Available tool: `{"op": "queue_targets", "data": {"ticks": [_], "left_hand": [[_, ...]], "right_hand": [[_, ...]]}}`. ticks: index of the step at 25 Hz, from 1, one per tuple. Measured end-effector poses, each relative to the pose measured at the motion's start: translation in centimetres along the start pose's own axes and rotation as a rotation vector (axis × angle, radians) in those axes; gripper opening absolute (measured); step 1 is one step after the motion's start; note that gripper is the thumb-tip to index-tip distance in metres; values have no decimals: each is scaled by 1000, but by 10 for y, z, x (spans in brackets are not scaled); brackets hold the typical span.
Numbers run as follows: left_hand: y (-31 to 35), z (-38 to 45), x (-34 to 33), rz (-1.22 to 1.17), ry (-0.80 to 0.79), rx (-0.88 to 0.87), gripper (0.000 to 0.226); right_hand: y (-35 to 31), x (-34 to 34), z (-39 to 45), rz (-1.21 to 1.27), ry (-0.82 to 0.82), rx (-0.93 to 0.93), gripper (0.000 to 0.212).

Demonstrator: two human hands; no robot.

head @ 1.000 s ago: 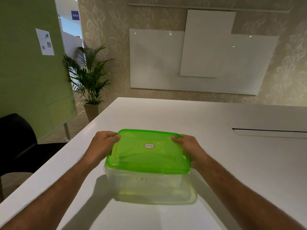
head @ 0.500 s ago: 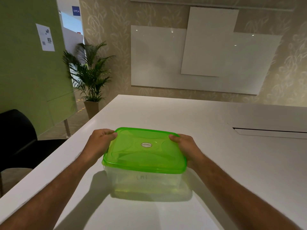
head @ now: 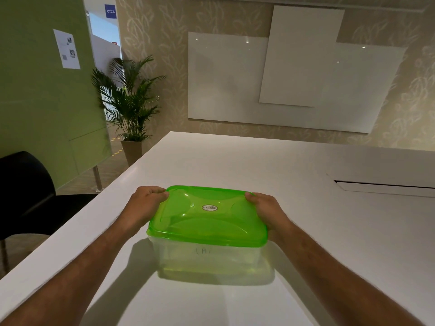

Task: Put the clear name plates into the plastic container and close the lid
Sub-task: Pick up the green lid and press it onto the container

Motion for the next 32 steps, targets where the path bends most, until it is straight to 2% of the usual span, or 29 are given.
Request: {"op": "queue_targets", "data": {"ticks": [3,7,9,11,13,16,21,32], "left_hand": [[0,-1,0,4,-10,14,33],[12,4,-1,107,-26,61,21],[15,14,-7,233,-62,63,34],[18,22,-10,400,-52,42,32],[16,29,-13,458,-42,53,35],[8,32,-19,333,-106,126,46],[-8,39,-26,104,-177,201,45],[-8,44,-26,58,-145,162,34]], "right_hand": [[2,1,2,-12,5,-14,30],[5,4,3,2,37,-109,41],[6,4,4,16,31,-146,42],[8,1,2,42,18,-180,38],[9,1,1,57,-4,-193,36],[9,3,3,52,-15,-180,36],[10,2,6,66,-31,-152,32],[8,4,8,-15,-5,-89,32]]}}
Point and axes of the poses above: each hand's wrist, its own z-axis towards the middle knuckle, its own x-axis out of the back of the hand, y = z × x, the point moved 6 cm from there along z, towards the middle knuckle, and after that the axes turned 10 degrees about z, right-handed, at the moved point
